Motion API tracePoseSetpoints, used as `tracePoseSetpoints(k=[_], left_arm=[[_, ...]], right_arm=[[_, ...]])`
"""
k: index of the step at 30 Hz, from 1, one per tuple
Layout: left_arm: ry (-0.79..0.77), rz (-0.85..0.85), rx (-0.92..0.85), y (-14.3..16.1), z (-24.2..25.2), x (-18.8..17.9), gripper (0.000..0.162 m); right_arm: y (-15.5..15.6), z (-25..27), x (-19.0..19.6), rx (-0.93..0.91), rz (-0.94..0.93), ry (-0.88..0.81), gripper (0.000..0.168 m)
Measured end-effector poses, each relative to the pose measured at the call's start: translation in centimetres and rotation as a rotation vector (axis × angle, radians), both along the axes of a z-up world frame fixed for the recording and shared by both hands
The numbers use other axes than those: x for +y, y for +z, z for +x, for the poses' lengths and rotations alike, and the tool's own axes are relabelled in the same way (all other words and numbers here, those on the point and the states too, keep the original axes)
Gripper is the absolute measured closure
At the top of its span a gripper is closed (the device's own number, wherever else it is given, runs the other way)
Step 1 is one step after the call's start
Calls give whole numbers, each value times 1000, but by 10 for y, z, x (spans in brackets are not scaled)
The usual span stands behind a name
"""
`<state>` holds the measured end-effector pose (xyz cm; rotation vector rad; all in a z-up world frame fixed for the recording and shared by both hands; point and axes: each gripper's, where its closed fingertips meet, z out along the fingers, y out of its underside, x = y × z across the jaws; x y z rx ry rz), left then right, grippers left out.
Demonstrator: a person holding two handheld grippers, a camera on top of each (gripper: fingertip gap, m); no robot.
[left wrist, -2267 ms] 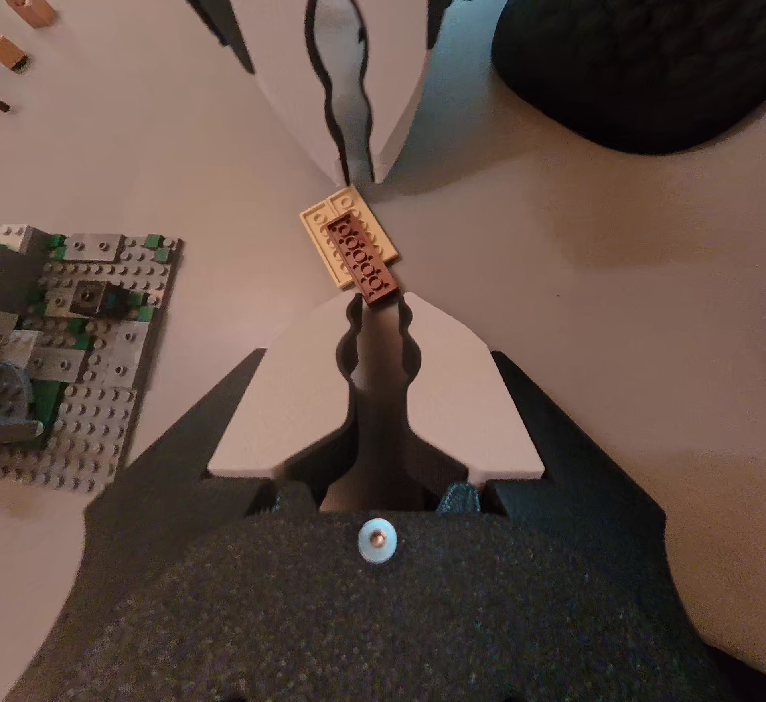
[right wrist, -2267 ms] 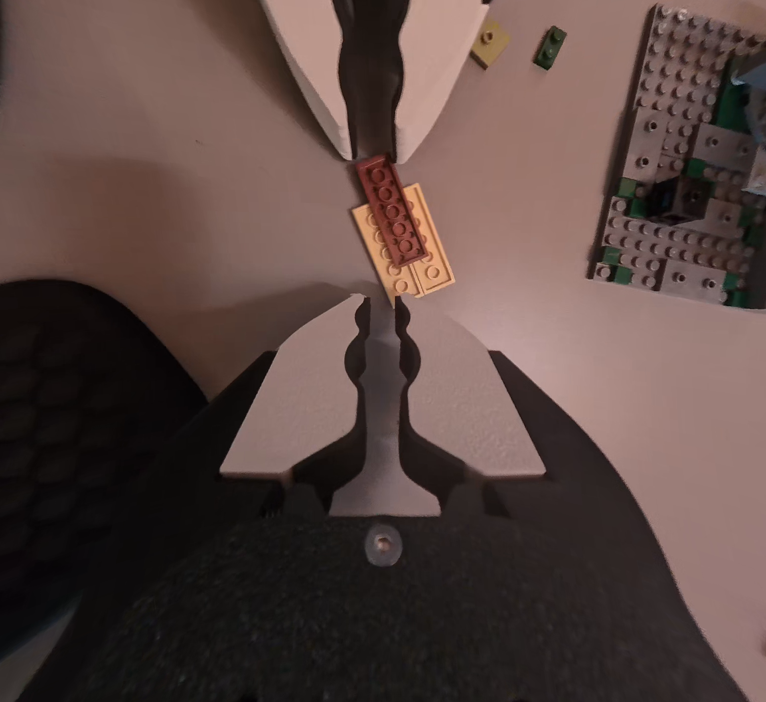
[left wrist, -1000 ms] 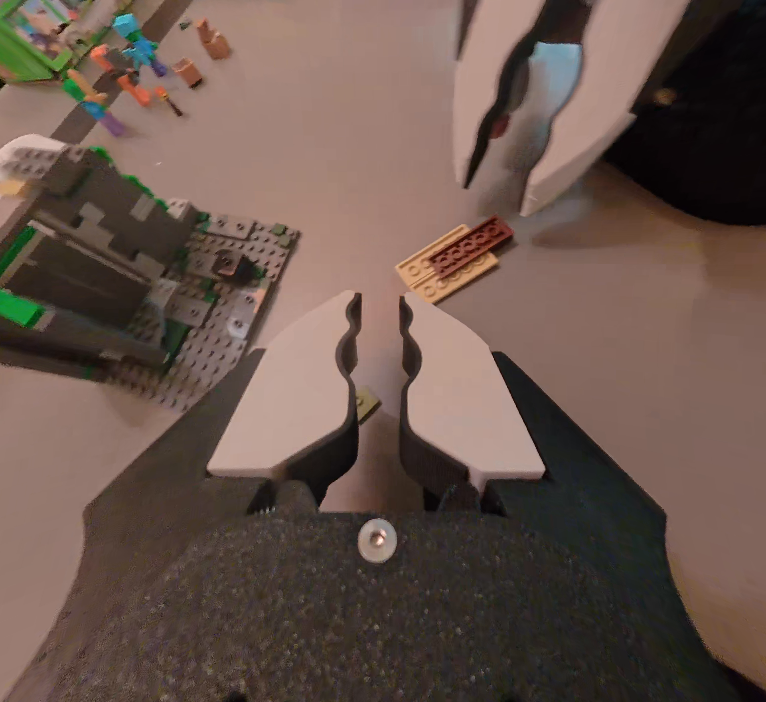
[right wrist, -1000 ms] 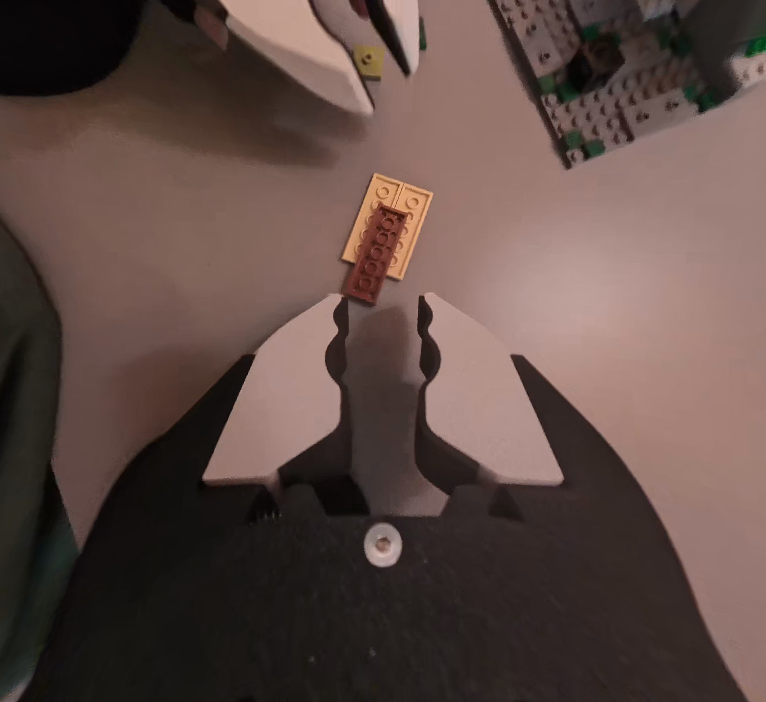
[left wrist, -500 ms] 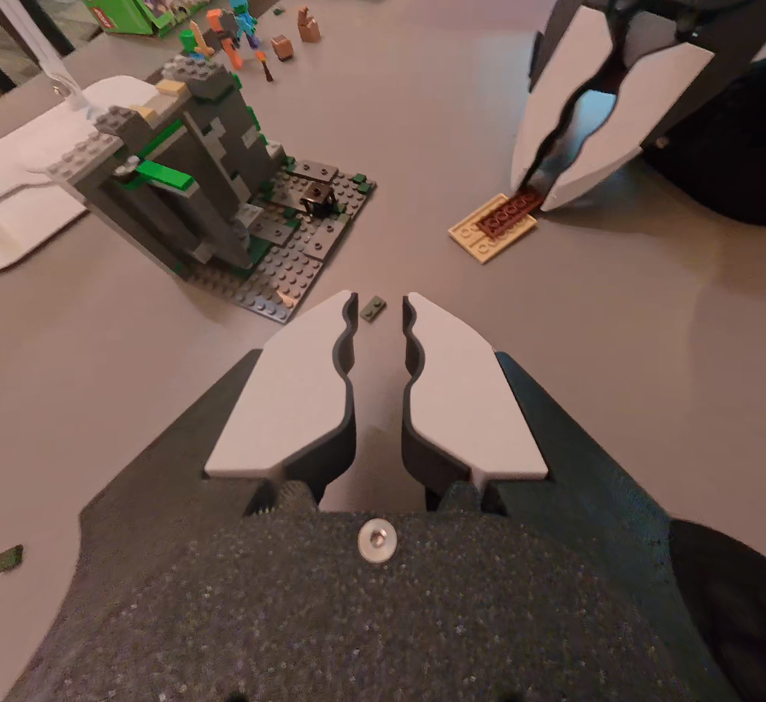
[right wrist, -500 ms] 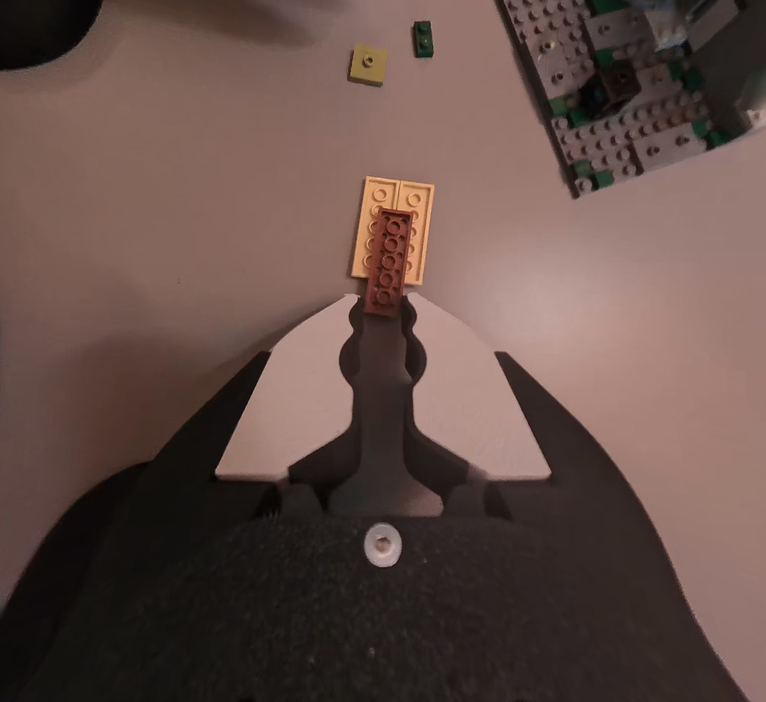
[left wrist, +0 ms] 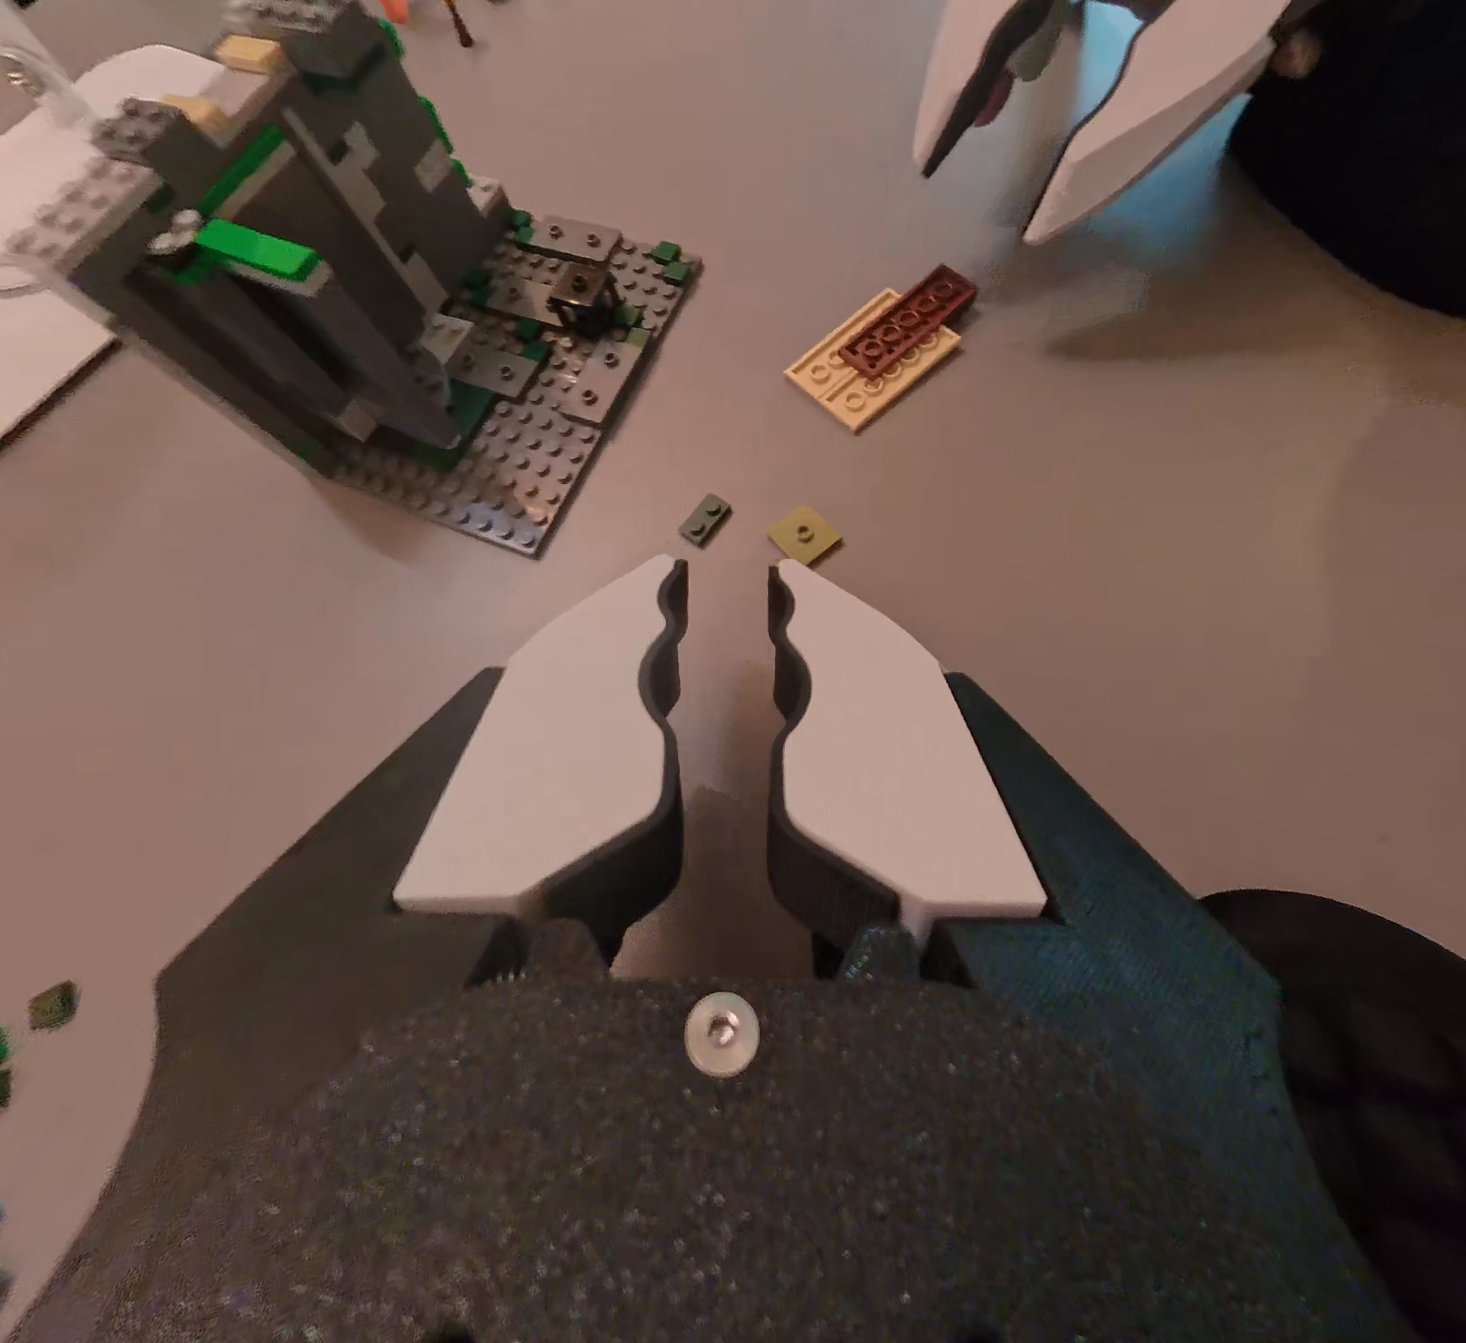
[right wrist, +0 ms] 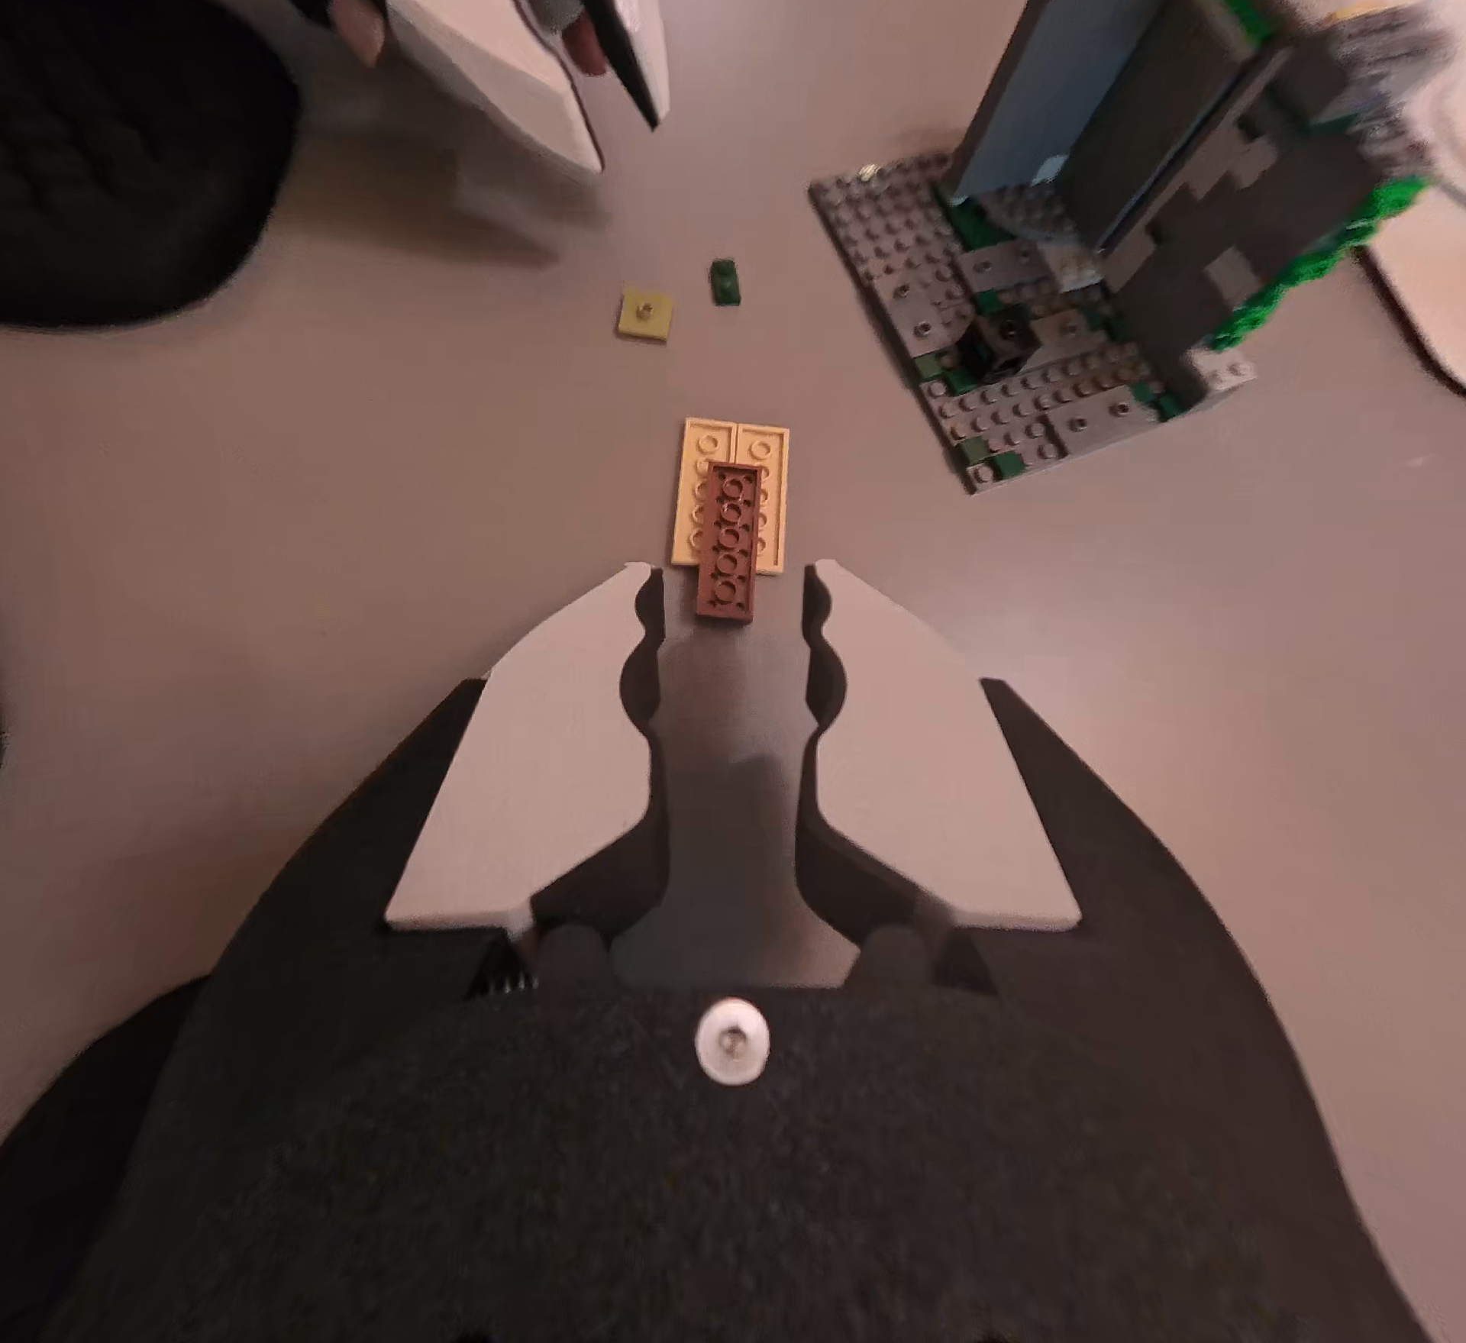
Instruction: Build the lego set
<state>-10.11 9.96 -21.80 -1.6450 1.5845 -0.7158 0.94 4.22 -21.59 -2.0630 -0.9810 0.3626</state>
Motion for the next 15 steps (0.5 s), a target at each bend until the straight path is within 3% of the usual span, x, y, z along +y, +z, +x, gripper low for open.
tracePoseSetpoints(k=[8,12,13,15], left_arm=[[26,28,-65,16,-22,17,140],[112,-55,-384,79,-40,37,145],[140,-67,-460,95,-46,42,149],[189,-55,-571,119,-60,52,162]], right_arm=[[27,-10,-3,229,172,-122,139],[41,-6,0,272,266,-125,153],[43,-4,0,277,274,-125,166],[45,-1,0,282,281,-132,168]])
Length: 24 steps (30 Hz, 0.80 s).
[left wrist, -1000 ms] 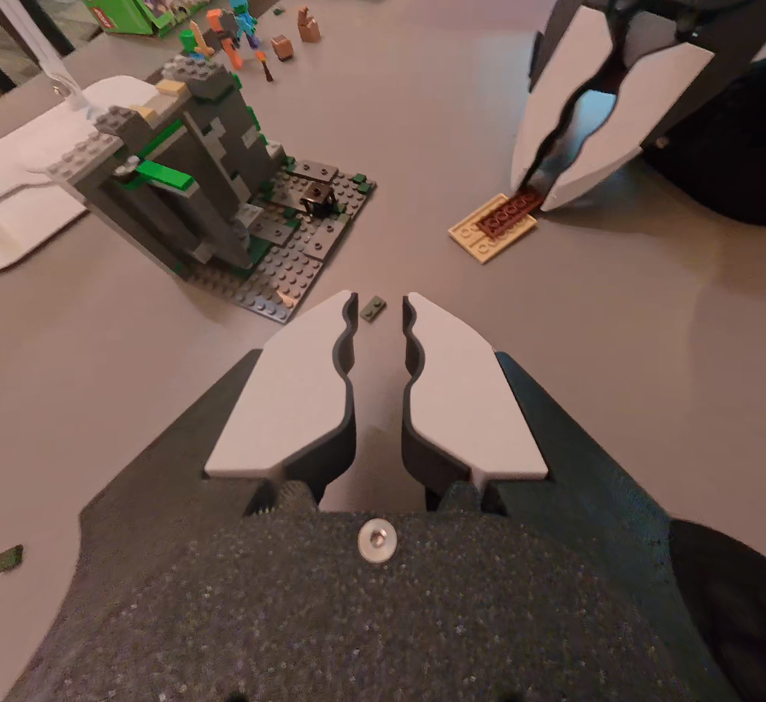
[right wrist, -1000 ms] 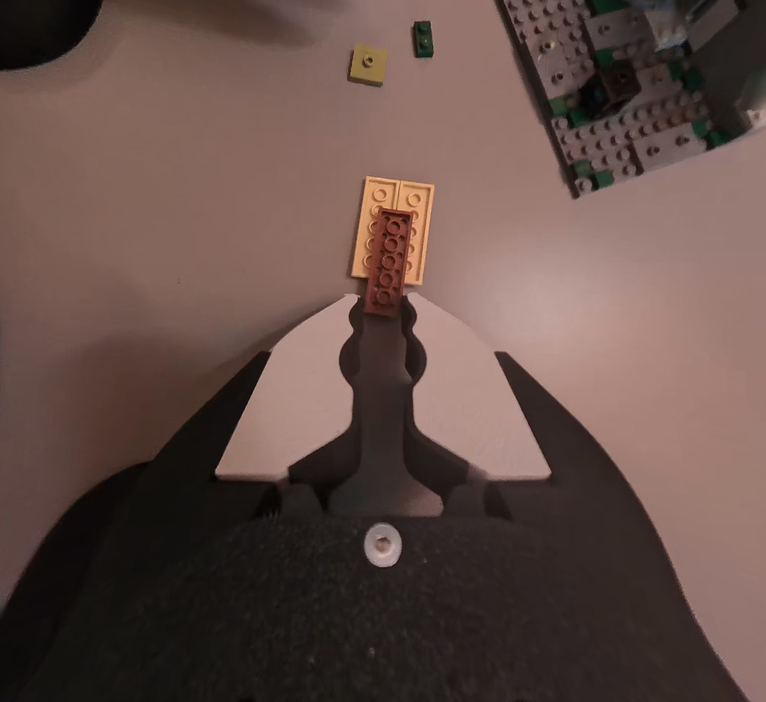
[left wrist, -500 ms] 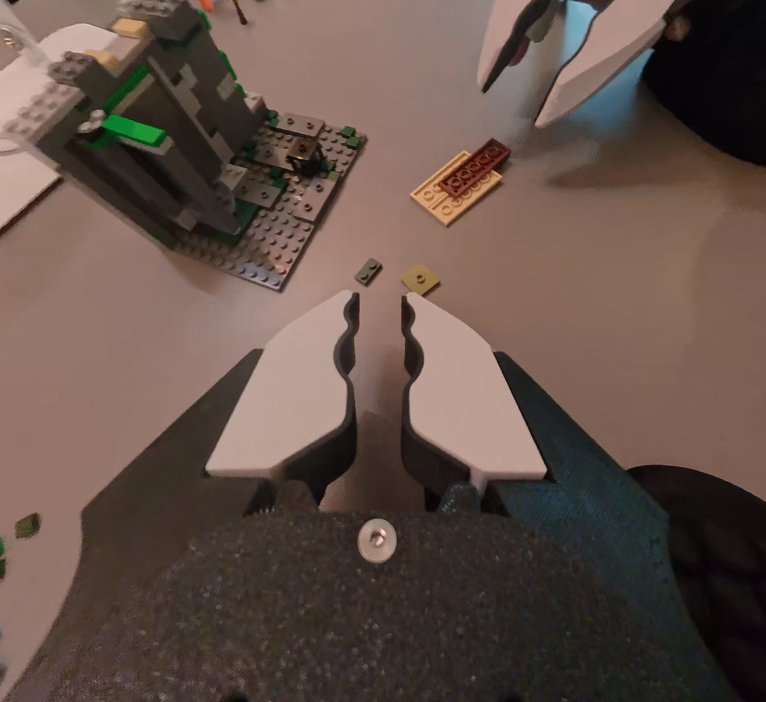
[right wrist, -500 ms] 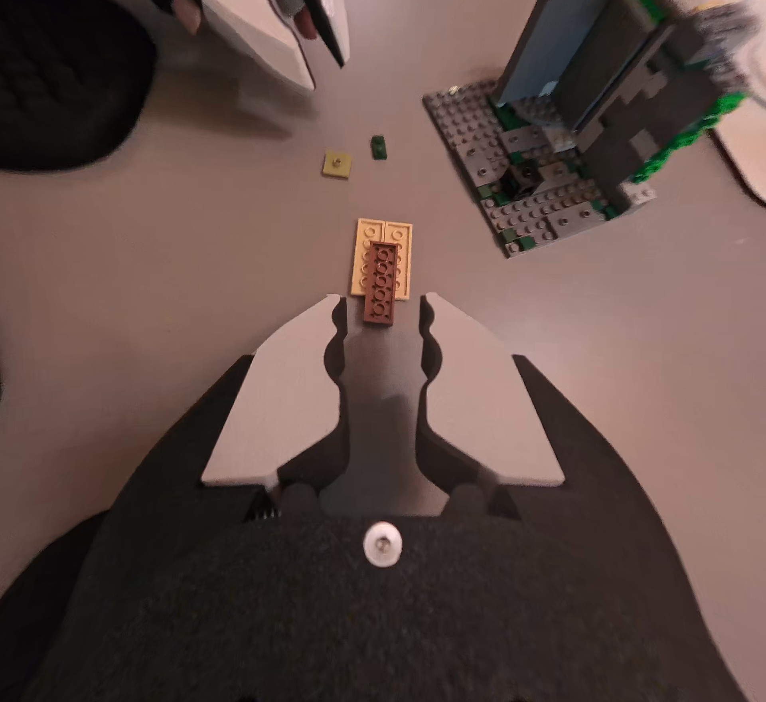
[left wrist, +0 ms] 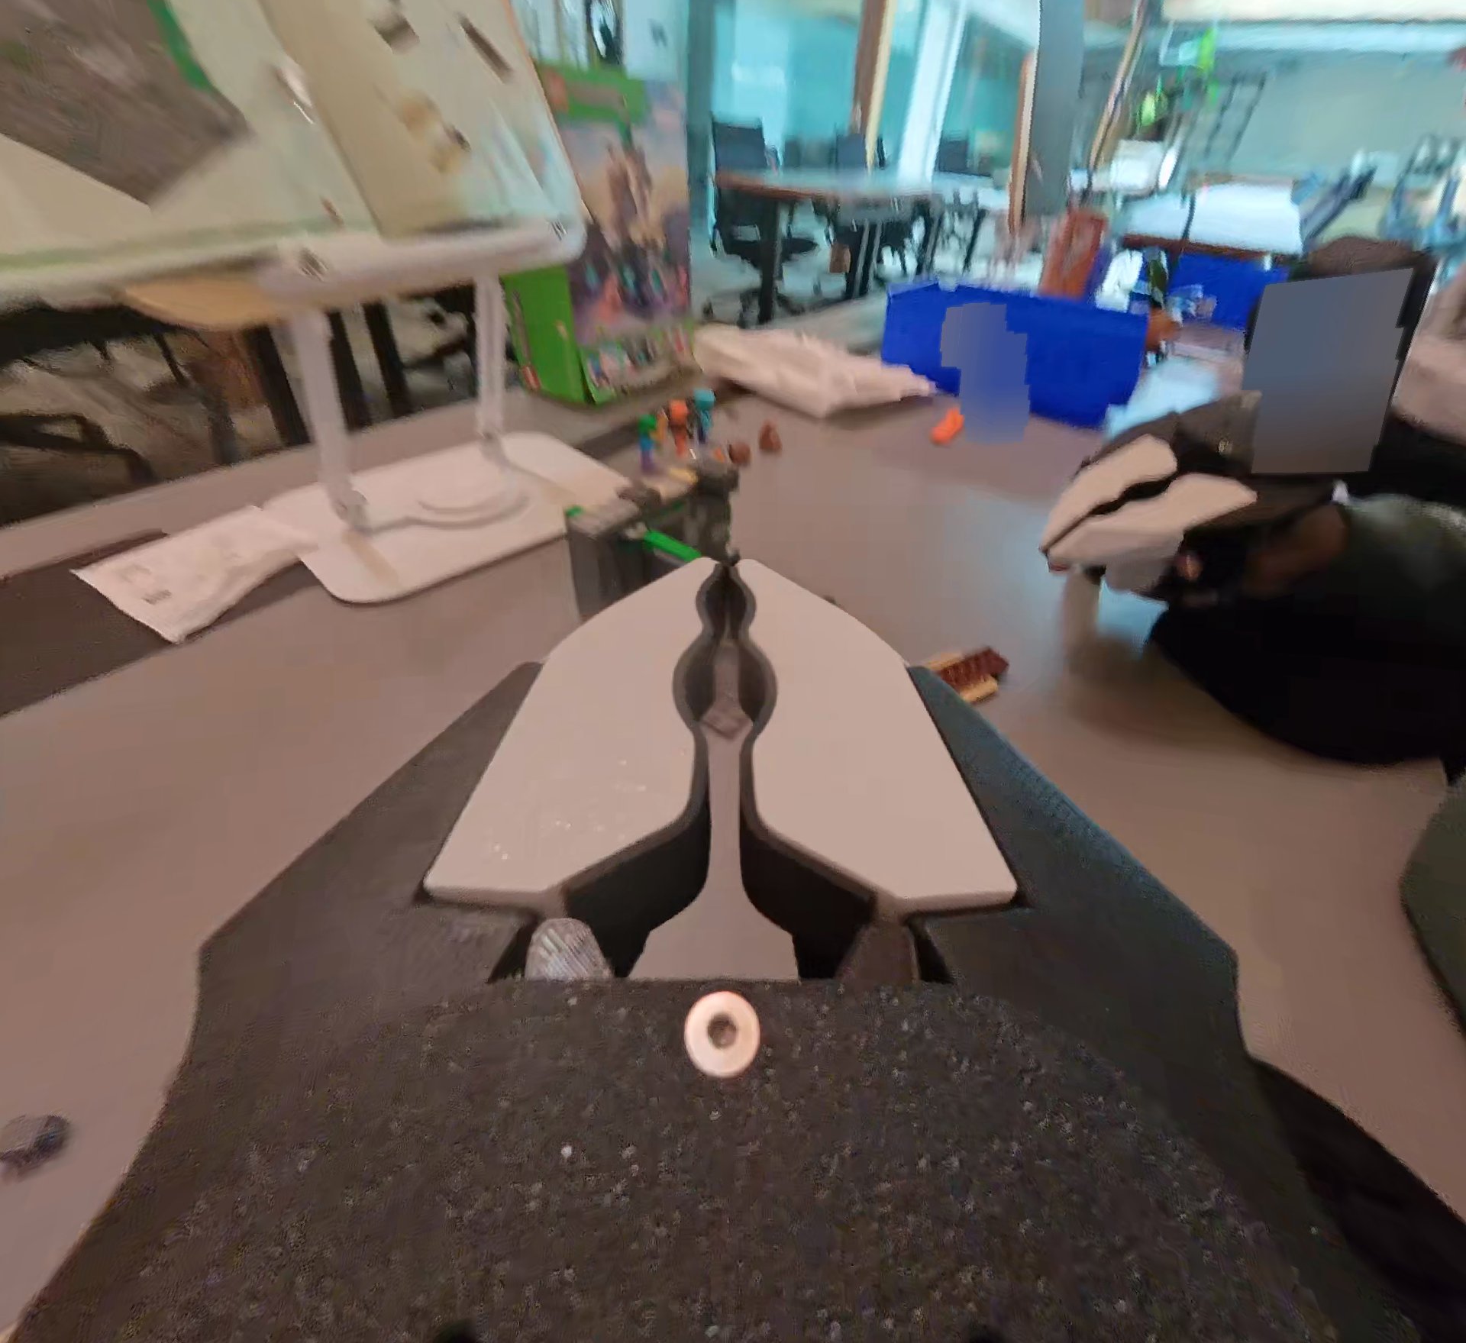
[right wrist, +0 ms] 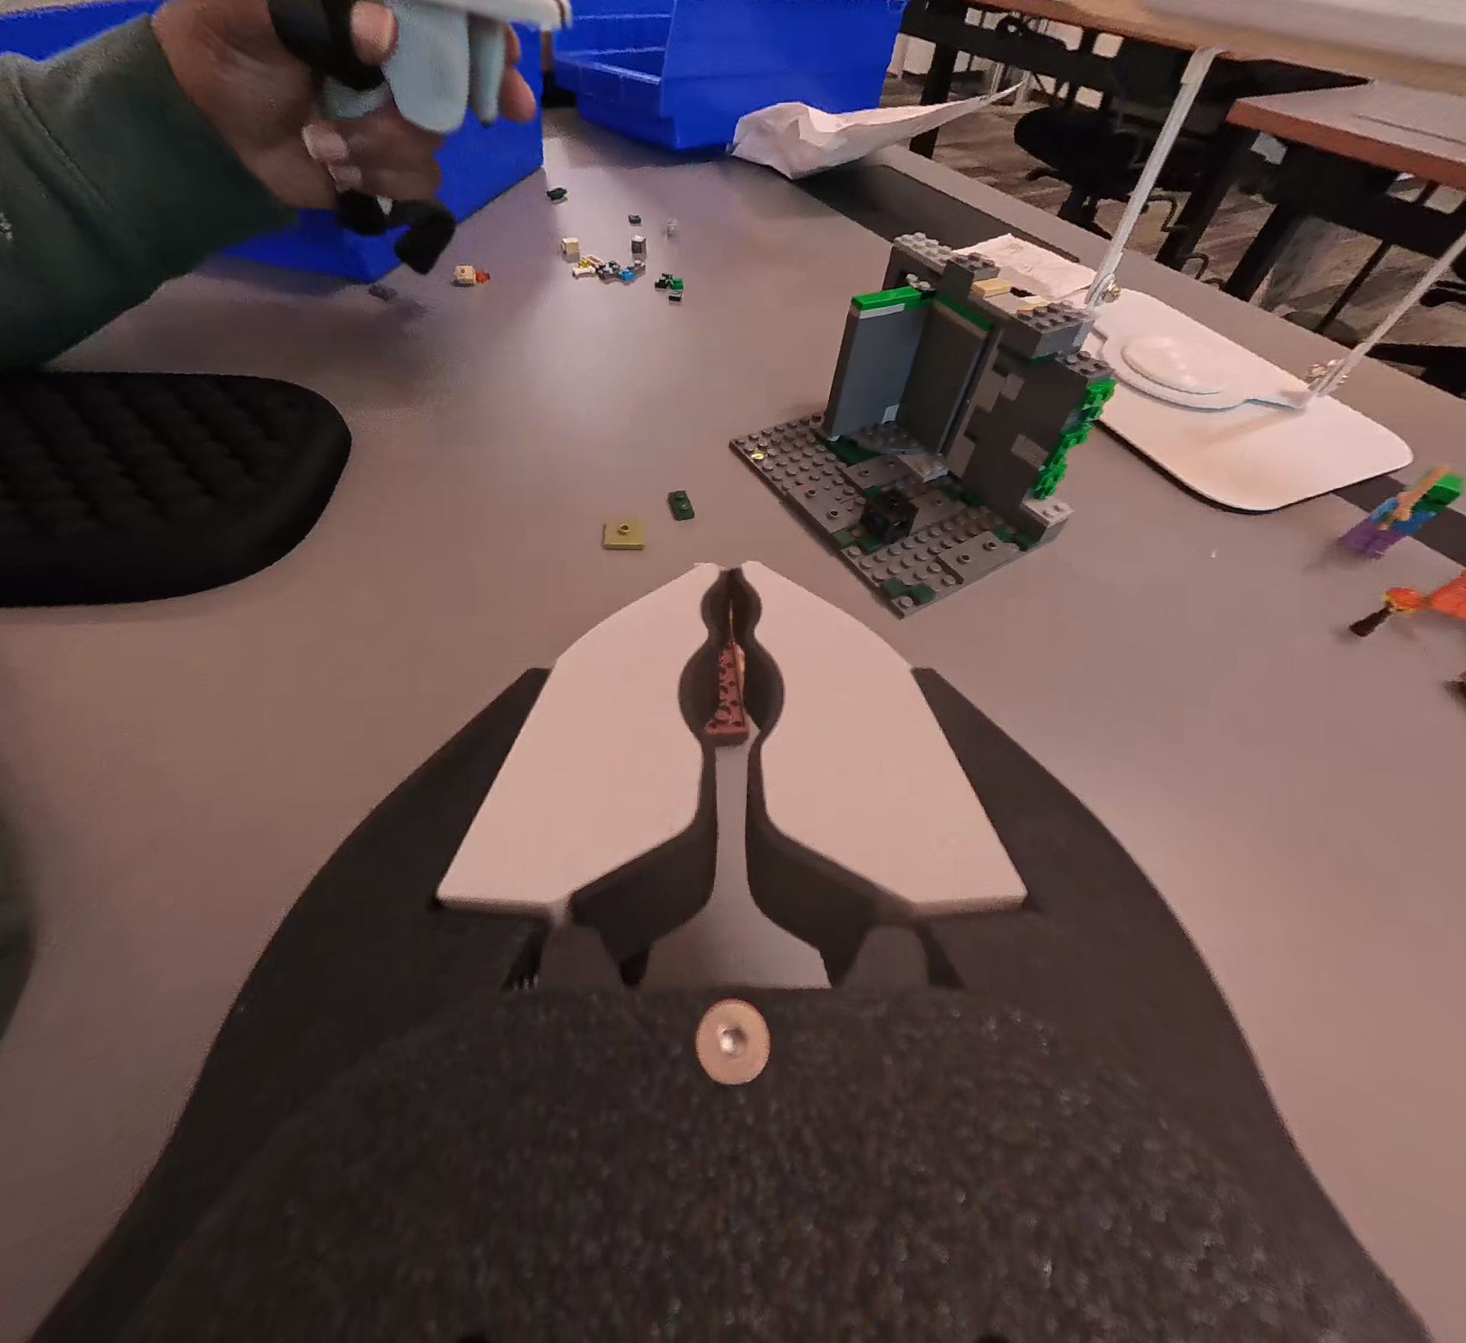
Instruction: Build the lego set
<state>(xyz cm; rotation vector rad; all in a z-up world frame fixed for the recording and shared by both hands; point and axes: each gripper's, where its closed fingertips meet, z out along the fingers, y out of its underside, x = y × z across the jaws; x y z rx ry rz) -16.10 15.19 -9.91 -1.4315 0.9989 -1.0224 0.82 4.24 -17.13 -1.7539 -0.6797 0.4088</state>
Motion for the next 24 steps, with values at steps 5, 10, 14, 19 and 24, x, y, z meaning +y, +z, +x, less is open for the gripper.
tracePoseSetpoints(k=[5,10,14,19,24], left_arm=[[87,3,-63,10,-10,11,162],[127,-19,-66,2,-2,12,162],[182,-55,-57,-7,14,8,162],[222,-95,-37,-28,45,2,162],[150,-38,112,-59,69,-6,162]], right_arm=[[7,12,5,56,15,-54,168],[6,24,10,48,42,-109,168],[3,32,16,26,69,-149,168],[0,40,22,70,42,-178,168],[-3,41,24,94,25,-176,168]])
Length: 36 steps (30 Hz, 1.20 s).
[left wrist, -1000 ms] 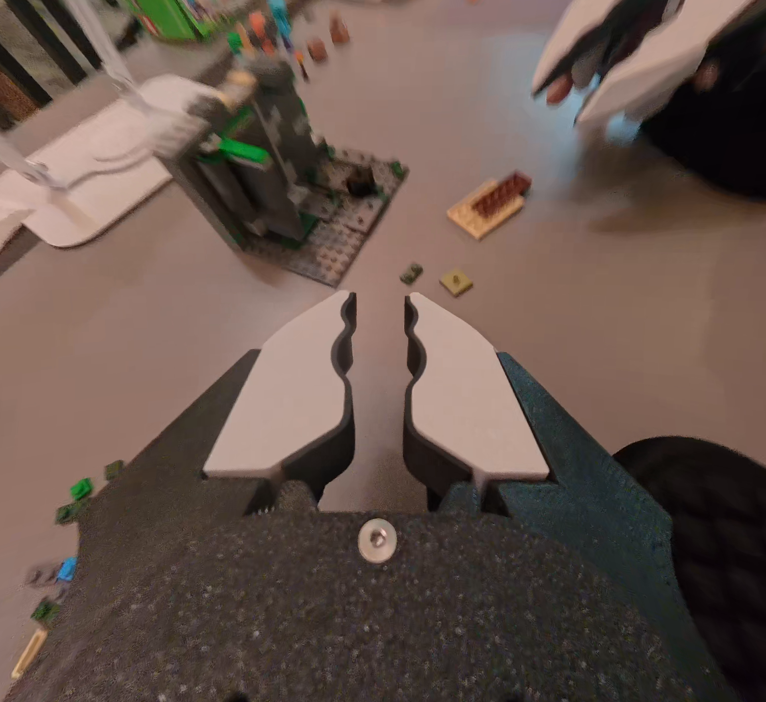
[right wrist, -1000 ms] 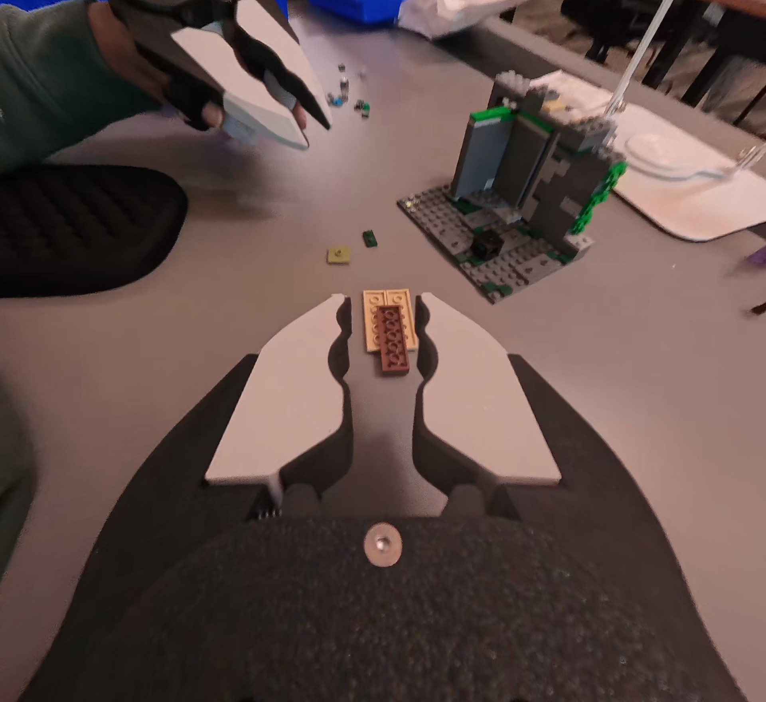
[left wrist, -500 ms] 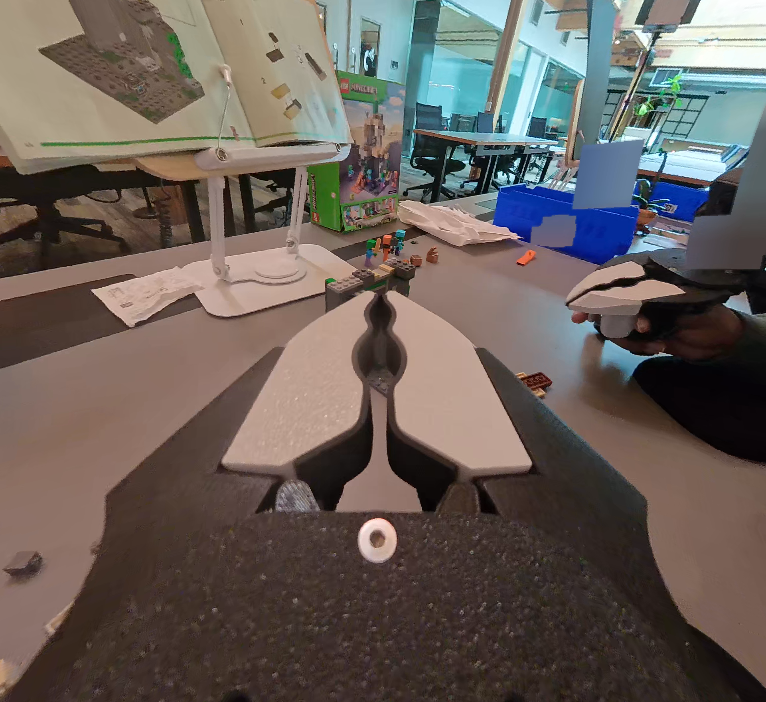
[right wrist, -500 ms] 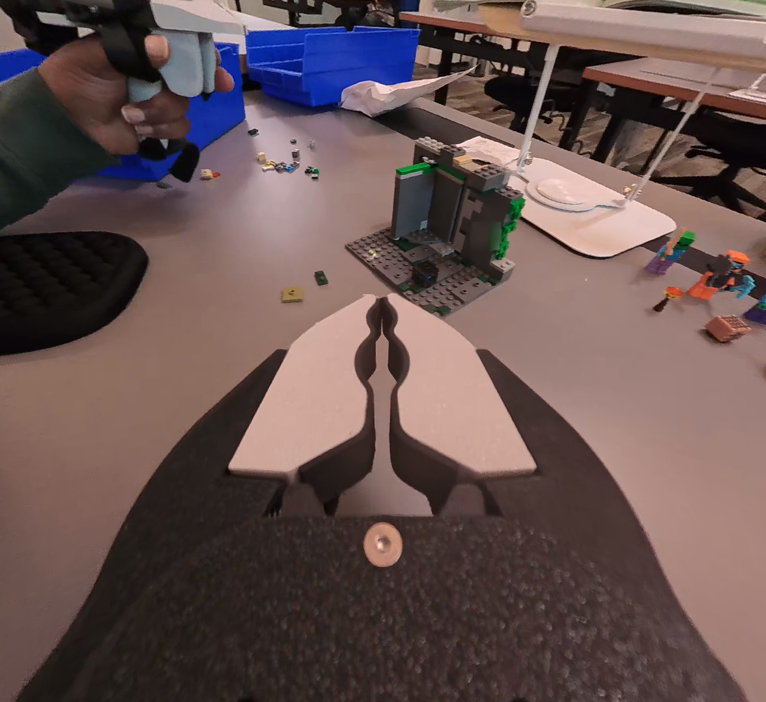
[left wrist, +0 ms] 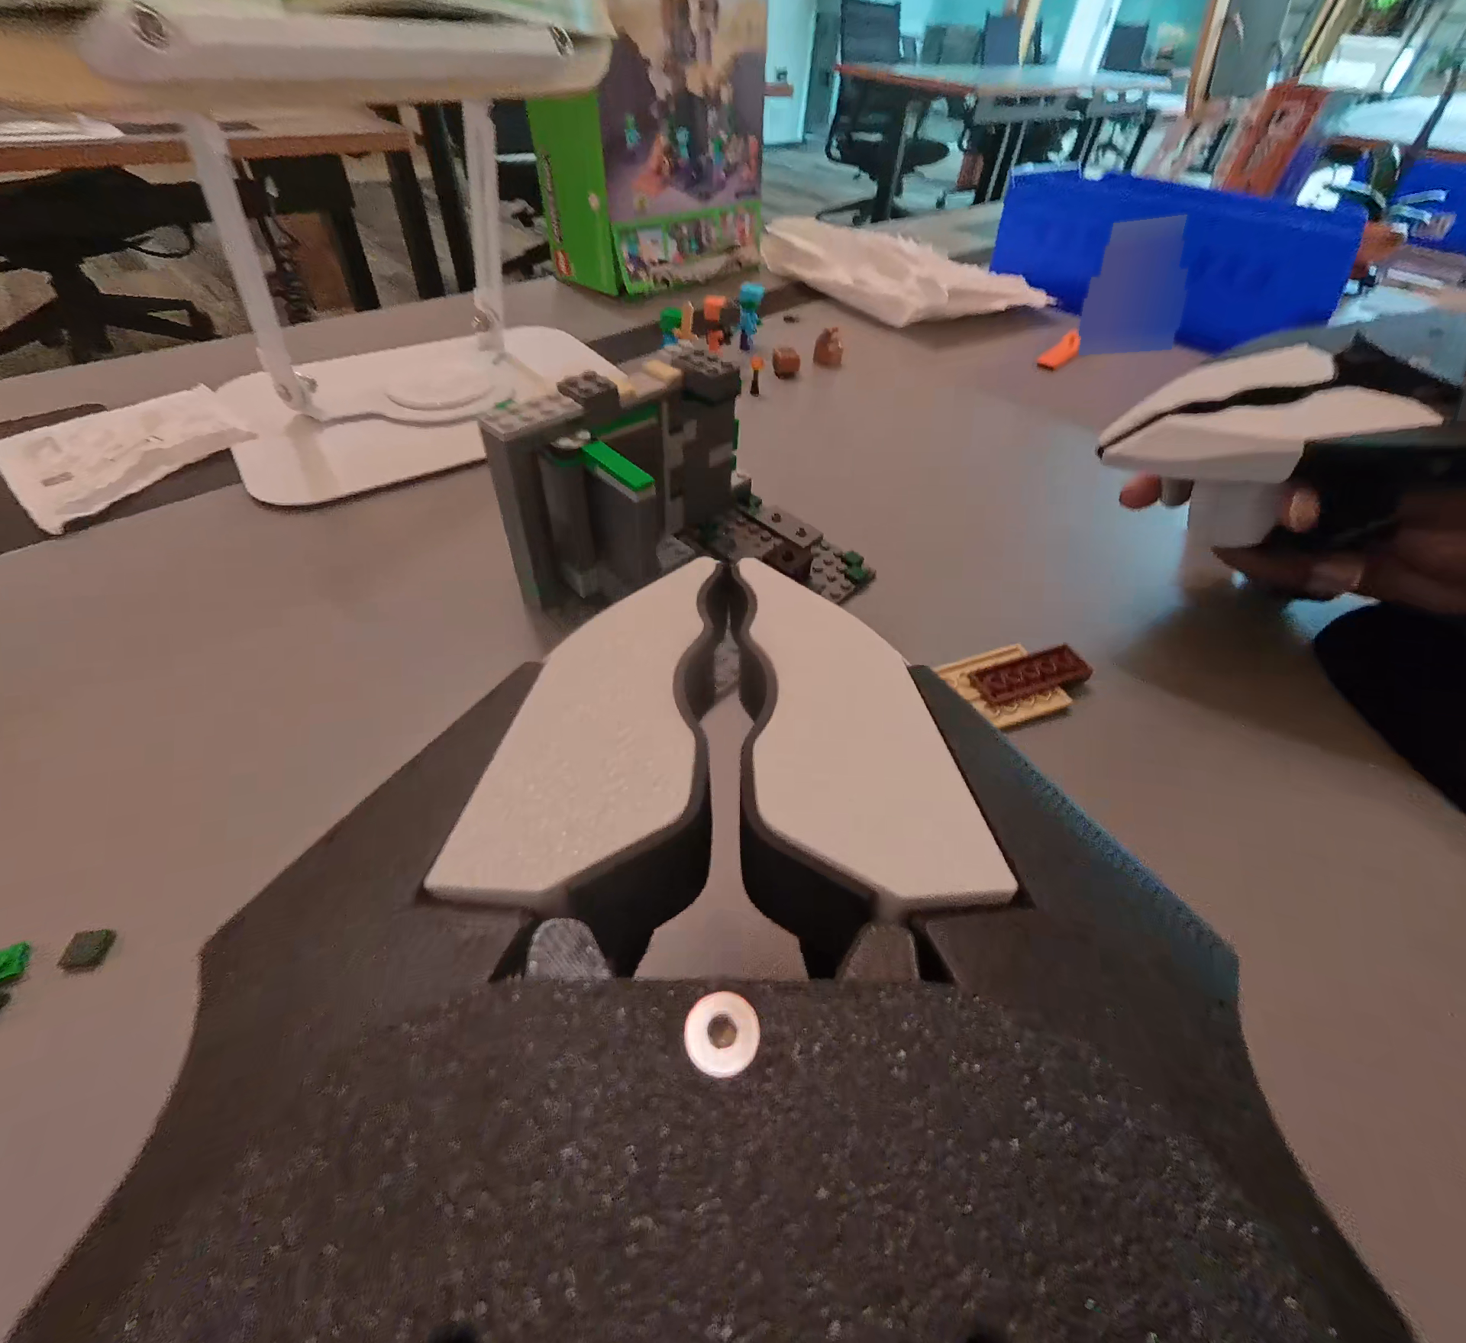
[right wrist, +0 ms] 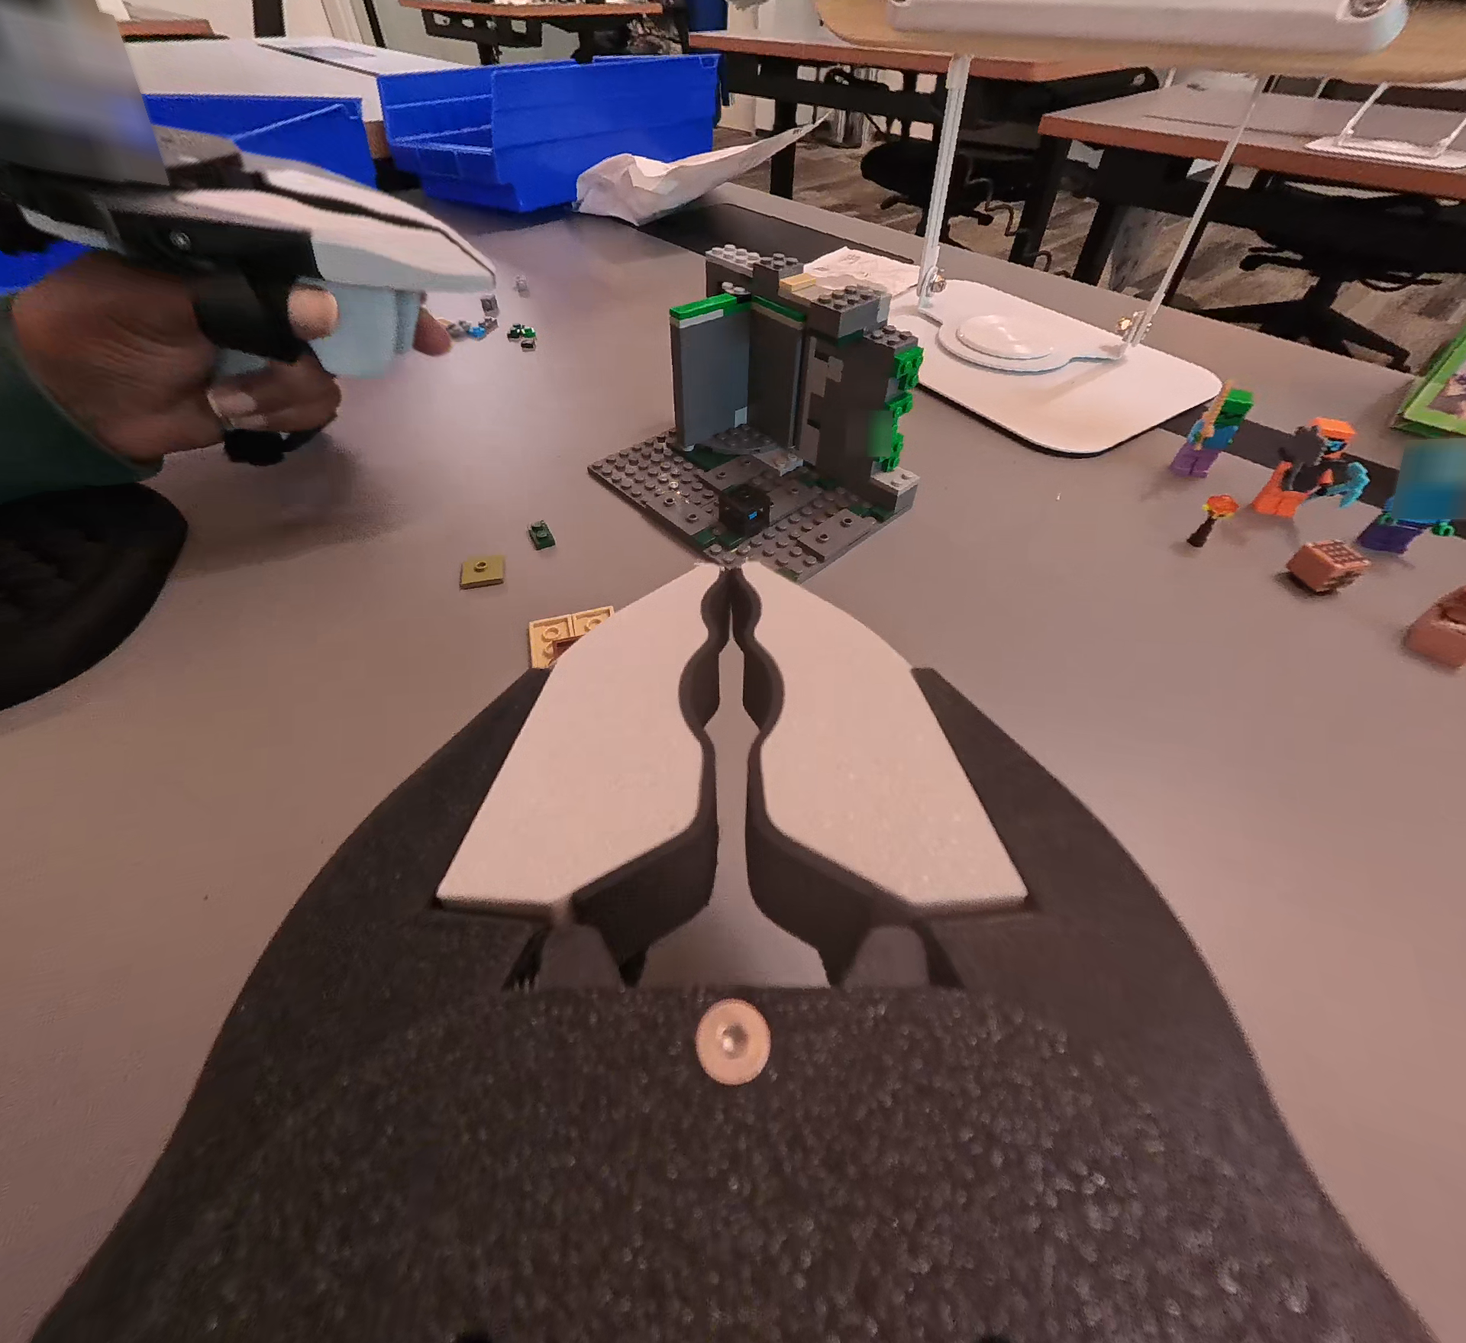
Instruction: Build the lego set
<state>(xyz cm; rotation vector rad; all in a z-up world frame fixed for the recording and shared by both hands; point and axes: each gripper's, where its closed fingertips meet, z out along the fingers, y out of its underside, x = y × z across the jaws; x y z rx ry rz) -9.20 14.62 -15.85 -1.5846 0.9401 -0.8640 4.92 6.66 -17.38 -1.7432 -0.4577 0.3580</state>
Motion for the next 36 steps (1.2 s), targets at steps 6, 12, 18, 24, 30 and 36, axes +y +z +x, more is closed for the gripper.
tracePoseSetpoints(k=[6,12,18,24,30,36], left_arm=[[-58,31,78,-16,10,-2,162],[-126,45,153,-30,19,-12,156],[-175,73,256,-41,18,-15,146],[-269,63,385,-56,8,-34,144],[-270,49,457,-65,17,-49,144],[-283,34,474,-66,21,-40,140]], right_arm=[[0,-2,0,-7,16,4,168],[0,5,1,11,17,-28,168],[-3,4,3,1,3,-29,168],[-6,-4,3,-26,-2,2,168],[-8,-13,2,-63,-6,39,168],[-13,-20,3,-86,-23,66,168]])
